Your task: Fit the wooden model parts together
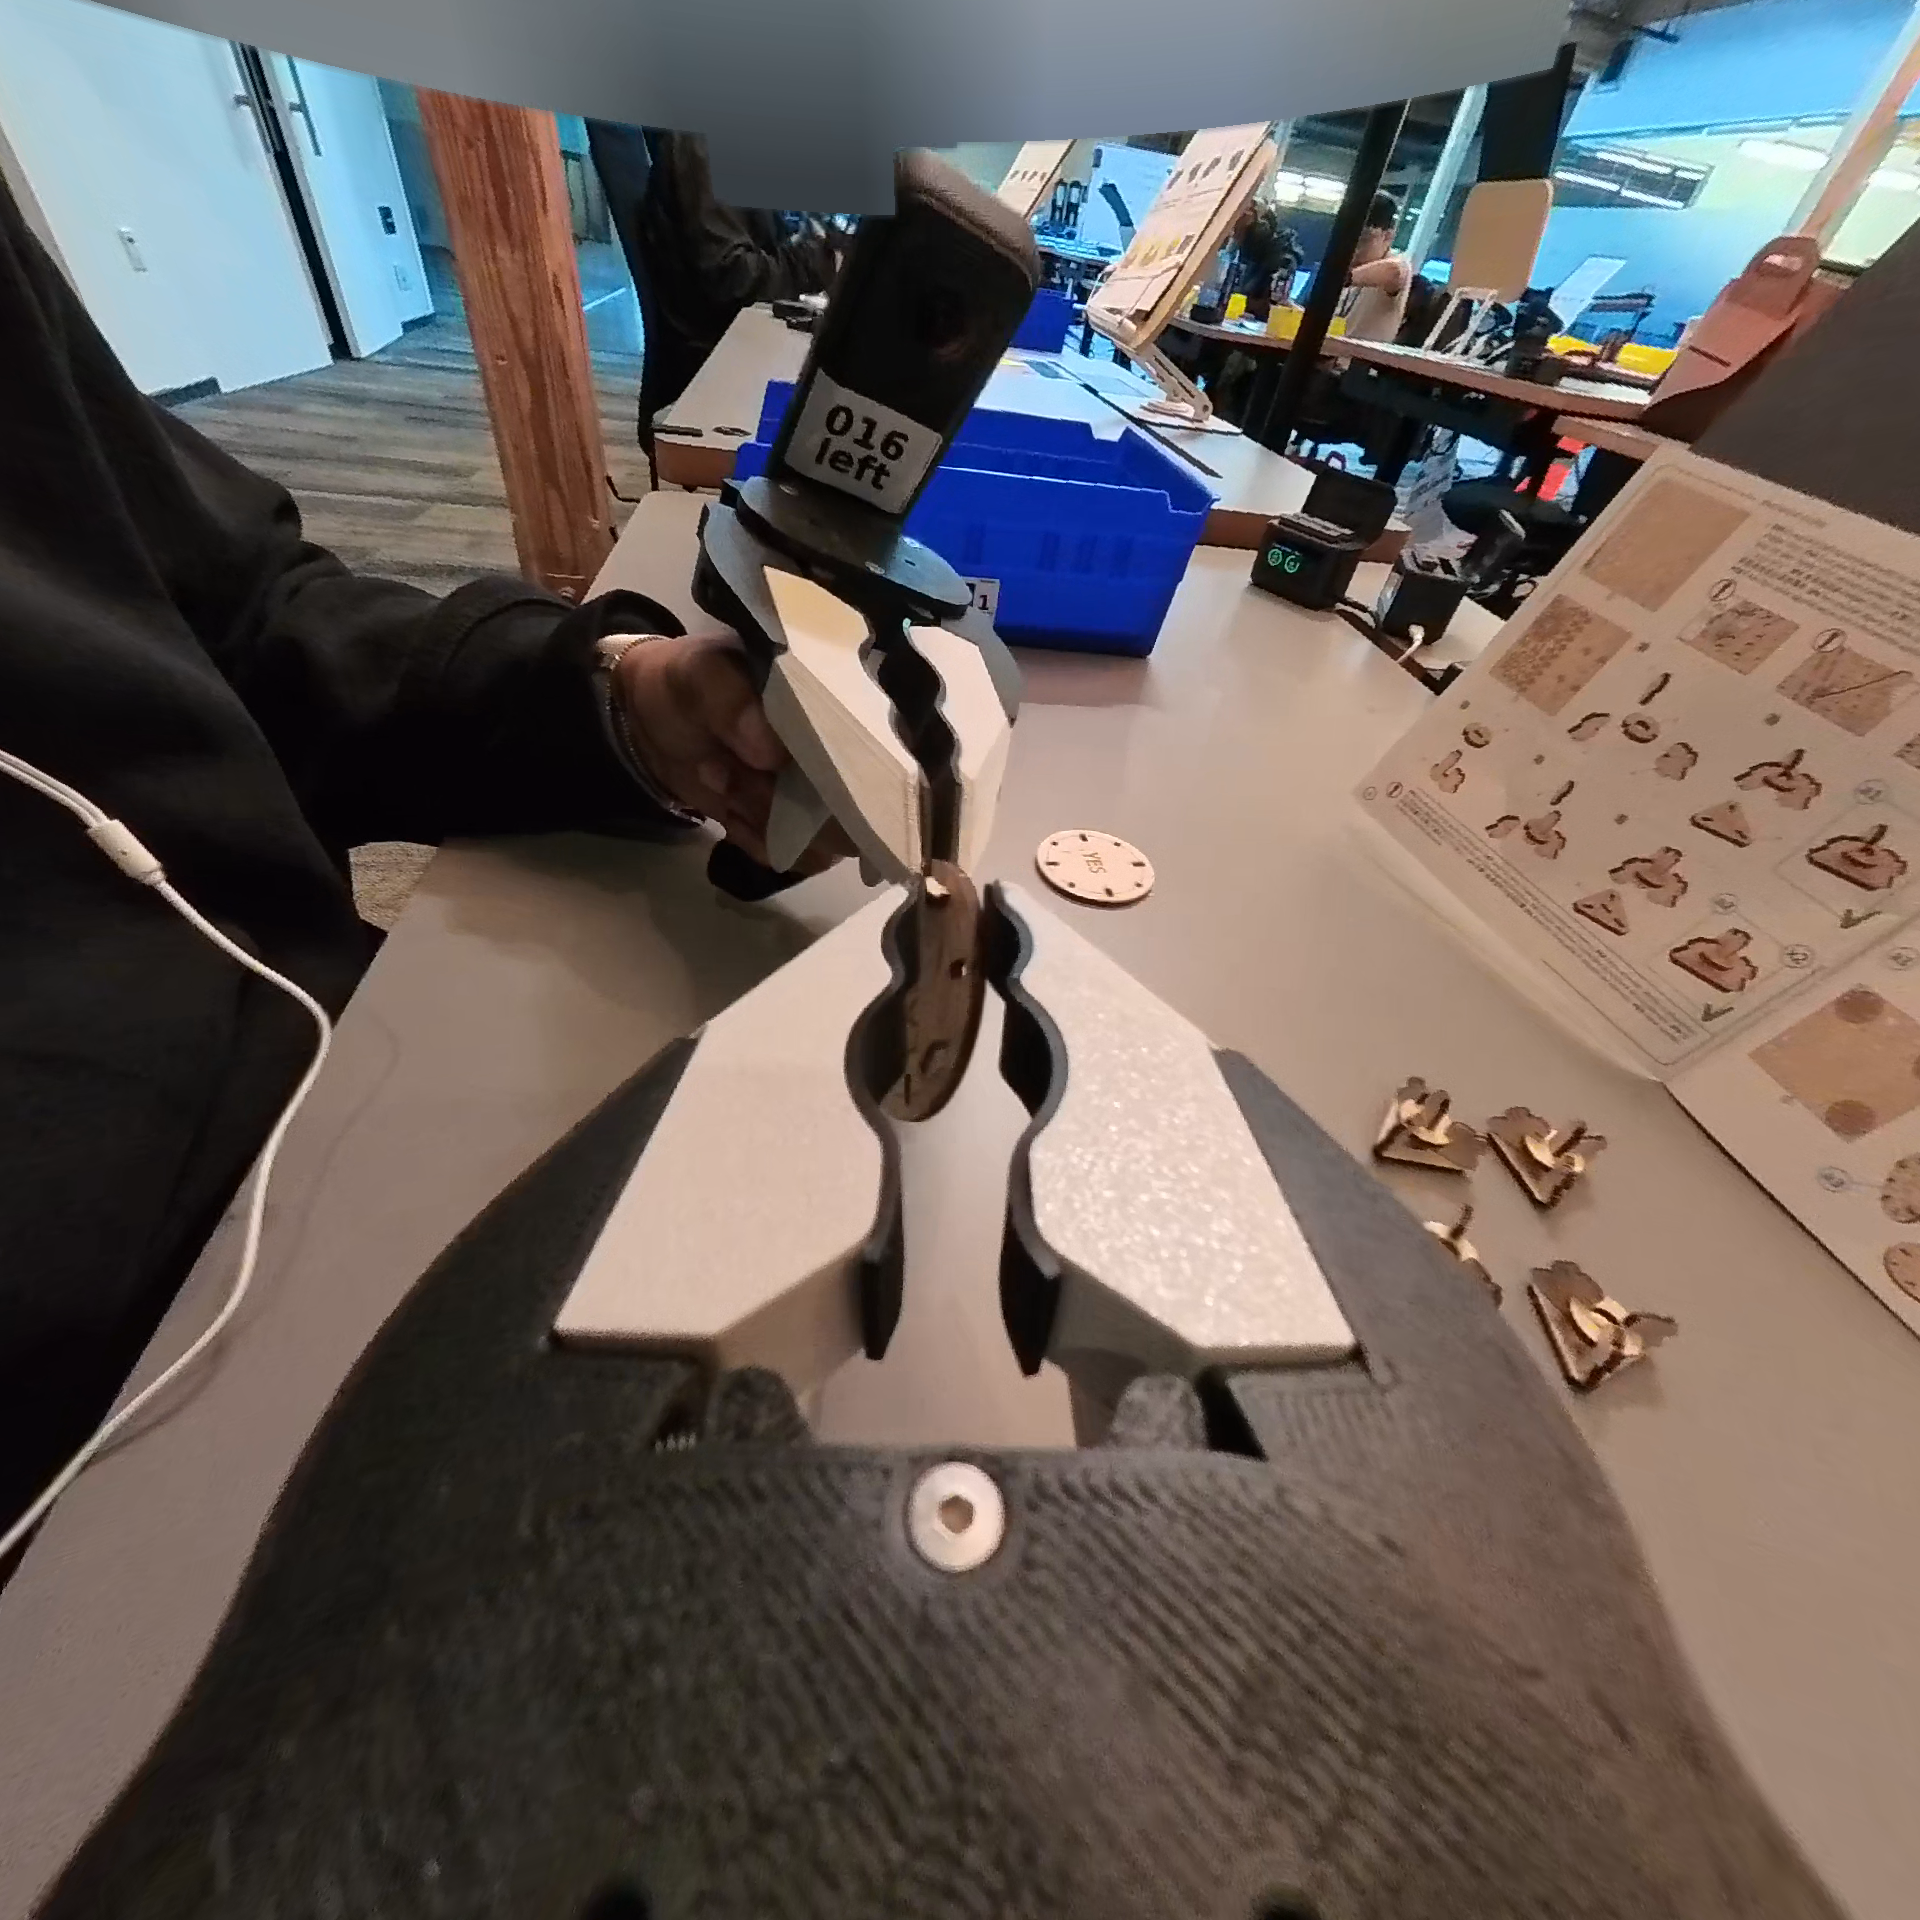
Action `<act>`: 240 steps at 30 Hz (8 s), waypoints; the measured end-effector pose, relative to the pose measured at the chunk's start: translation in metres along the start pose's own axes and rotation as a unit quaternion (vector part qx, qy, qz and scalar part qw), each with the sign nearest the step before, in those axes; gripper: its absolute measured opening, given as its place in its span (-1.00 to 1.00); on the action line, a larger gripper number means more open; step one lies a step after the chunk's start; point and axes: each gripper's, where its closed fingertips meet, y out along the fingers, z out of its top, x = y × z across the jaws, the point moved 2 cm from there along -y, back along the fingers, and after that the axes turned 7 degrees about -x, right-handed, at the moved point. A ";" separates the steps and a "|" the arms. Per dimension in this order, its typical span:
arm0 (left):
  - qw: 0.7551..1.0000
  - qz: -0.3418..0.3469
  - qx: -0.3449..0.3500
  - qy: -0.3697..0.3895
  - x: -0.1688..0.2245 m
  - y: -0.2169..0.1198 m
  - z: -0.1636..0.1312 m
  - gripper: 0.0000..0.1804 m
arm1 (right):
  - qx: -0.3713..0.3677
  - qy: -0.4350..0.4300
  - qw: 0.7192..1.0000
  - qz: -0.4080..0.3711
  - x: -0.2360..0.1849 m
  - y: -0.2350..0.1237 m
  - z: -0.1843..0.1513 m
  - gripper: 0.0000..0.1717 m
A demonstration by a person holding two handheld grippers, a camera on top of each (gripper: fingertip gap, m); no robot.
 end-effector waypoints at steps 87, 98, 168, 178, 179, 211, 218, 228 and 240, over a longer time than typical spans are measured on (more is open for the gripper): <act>0.996 0.087 0.004 -0.005 -0.024 -0.004 0.000 -0.85 | -0.105 0.363 0.915 0.138 0.008 0.021 -0.052 -1.00; 0.964 0.206 -0.145 0.087 -0.044 0.011 -0.038 -0.92 | -0.193 0.391 0.898 0.056 0.023 0.024 -0.094 -0.86; 0.918 0.244 -0.306 0.063 -0.054 0.024 -0.082 -0.96 | -0.236 0.299 0.925 0.001 0.029 0.034 -0.097 -1.00; 0.923 0.233 -0.303 0.045 -0.054 0.023 -0.082 -0.96 | -0.139 0.318 0.938 -0.020 0.051 0.017 -0.078 -1.00; 0.924 0.231 -0.302 0.042 -0.054 0.023 -0.082 -0.96 | -0.145 0.292 0.945 -0.015 0.045 0.020 -0.075 -0.98; 0.922 0.231 -0.306 0.052 -0.046 0.027 -0.082 -0.95 | -0.227 0.269 0.936 -0.017 0.033 0.034 -0.092 -1.00; 0.926 0.216 -0.309 0.030 -0.045 0.026 -0.083 -0.98 | -0.105 0.352 0.927 0.072 0.033 0.029 -0.063 -1.00; 0.936 0.188 -0.296 -0.003 -0.046 0.025 -0.085 -0.96 | -0.072 0.372 0.924 0.039 0.048 0.017 -0.063 -1.00; 0.957 0.223 -0.145 -0.114 -0.091 -0.050 -0.045 -1.00 | -0.021 0.383 0.921 0.066 0.052 0.010 -0.053 -1.00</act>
